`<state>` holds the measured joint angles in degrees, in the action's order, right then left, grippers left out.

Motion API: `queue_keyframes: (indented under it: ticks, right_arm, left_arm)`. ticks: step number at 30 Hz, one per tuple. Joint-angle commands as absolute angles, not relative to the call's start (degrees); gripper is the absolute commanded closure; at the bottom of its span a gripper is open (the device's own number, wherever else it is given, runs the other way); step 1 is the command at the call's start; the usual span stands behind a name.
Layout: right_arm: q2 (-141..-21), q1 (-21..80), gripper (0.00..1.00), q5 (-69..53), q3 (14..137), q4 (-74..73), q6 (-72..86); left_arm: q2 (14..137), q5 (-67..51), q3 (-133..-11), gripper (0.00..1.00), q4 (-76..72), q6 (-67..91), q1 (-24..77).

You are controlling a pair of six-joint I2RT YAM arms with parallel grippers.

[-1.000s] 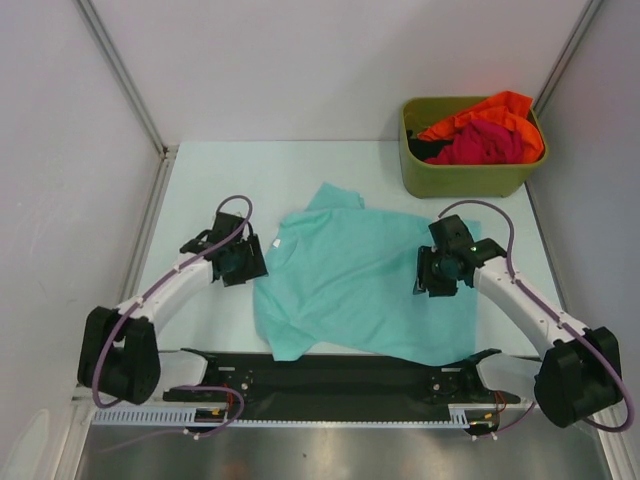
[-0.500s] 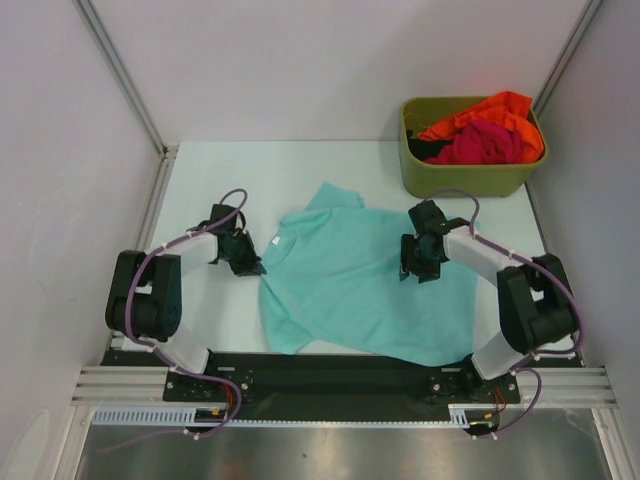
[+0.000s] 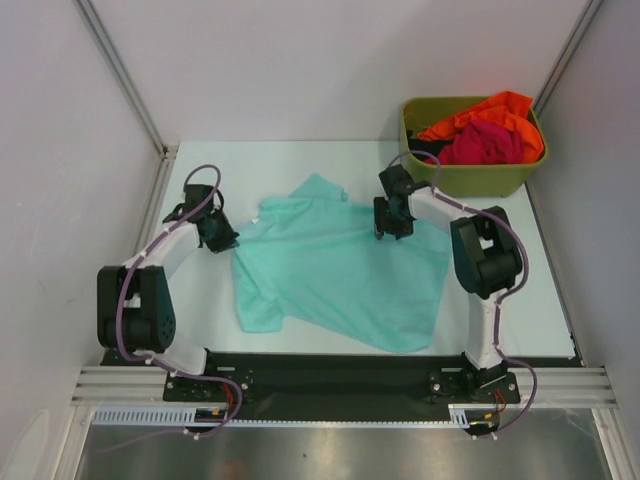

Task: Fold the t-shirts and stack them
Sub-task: Flatten the tshirt out

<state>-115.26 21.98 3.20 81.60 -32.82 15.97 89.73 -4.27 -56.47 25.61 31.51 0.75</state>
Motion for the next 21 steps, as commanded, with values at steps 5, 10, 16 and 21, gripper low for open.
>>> queue_keyframes:
  ticks: [5, 10, 16, 21]
  right_arm:
    - [-130.85, 24.17, 0.40, 6.85, 105.36, -38.47, 10.73]
    - [-131.40, 24.17, 0.27, 9.31, 114.23, -41.21, 8.53]
    - [-124.82, 24.17, 0.15, 10.02, 115.94, -49.74, 9.57]
    - [-109.27, 24.43, 0.14, 5.72, 91.27, -47.47, 15.97]
  left_arm:
    - [82.44, 3.25, -53.53, 0.82, 29.26, 29.09, 0.26]
    - [74.90, 4.83, -50.01, 0.32, 27.94, 28.83, 0.26]
    - [71.37, 6.24, -49.92, 0.17, 31.81, 30.14, 0.26]
    - [68.20, 2.46, -47.90, 0.27, 31.02, 27.95, 1.83]
